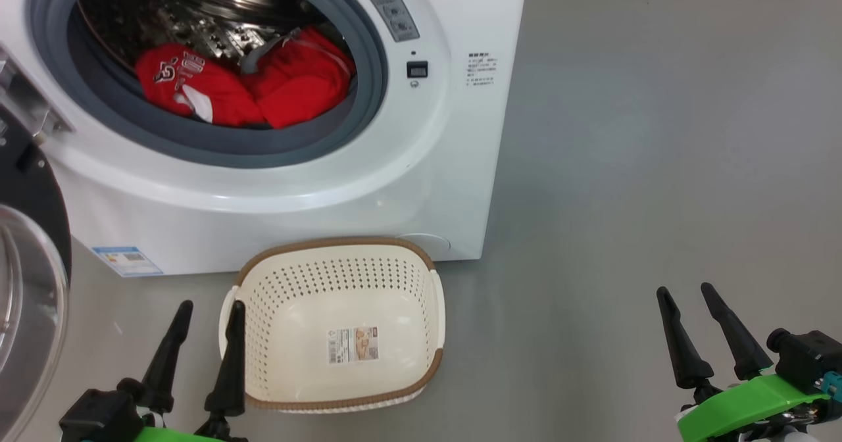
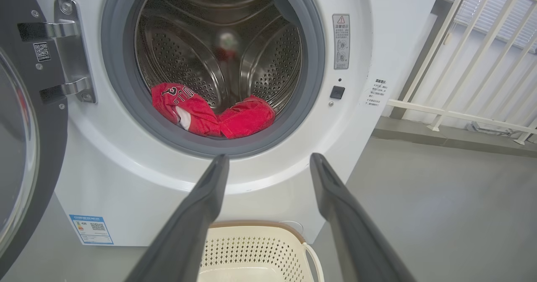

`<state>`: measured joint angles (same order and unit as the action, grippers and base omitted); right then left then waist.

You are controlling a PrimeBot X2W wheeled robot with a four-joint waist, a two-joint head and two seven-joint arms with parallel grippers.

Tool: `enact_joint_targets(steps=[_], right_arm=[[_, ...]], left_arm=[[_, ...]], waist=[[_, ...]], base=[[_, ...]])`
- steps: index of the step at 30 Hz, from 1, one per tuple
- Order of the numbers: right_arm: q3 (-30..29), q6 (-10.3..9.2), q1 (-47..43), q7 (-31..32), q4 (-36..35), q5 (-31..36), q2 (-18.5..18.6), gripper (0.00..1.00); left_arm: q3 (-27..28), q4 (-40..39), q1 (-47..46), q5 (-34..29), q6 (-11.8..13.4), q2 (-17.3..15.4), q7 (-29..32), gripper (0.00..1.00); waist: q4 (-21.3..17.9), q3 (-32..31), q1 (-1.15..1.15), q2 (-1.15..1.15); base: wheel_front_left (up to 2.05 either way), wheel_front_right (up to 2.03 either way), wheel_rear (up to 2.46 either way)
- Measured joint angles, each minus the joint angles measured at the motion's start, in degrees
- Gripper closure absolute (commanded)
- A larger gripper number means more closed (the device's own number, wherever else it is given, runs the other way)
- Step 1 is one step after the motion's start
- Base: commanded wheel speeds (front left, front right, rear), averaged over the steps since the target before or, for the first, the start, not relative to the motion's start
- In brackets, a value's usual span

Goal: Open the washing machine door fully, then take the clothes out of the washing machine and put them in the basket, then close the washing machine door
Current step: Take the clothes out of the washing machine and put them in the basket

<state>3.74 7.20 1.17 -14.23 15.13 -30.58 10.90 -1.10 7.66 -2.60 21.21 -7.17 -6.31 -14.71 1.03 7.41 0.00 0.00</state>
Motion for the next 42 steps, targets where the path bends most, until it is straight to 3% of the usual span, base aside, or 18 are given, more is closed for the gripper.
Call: enact_joint_targets(steps=[9,34,42], right_arm=[[0.26,0.00,0.05,0.00,-0.01,0.00,-0.04,0.00],[0.80,0.00,0.15,0.00,-0.22,0.00,-0.04,0.00],[1.07,0.00,2.55,-0.08,-0.90,0.01,-0.27,0.00]], left_arm=[[0.45,0.57,-0.38,-0.01,0.00,0.04,0.00,0.00],[0.68,4.02,-1.33,-0.56,0.00,0.64,0.00,0.00],[-2.04,11.48,-12.07,-3.09,-0.01,-0.32,0.00,0.00]], waist=[[0.07,0.30,0.00,0.00],[0.35,1.55,0.00,0.00],[0.11,5.21,0.00,0.00]], base=[[0.80,-0.83,0.03],[0.01,-0.01,0.00],[0.00,0.00,0.00]])
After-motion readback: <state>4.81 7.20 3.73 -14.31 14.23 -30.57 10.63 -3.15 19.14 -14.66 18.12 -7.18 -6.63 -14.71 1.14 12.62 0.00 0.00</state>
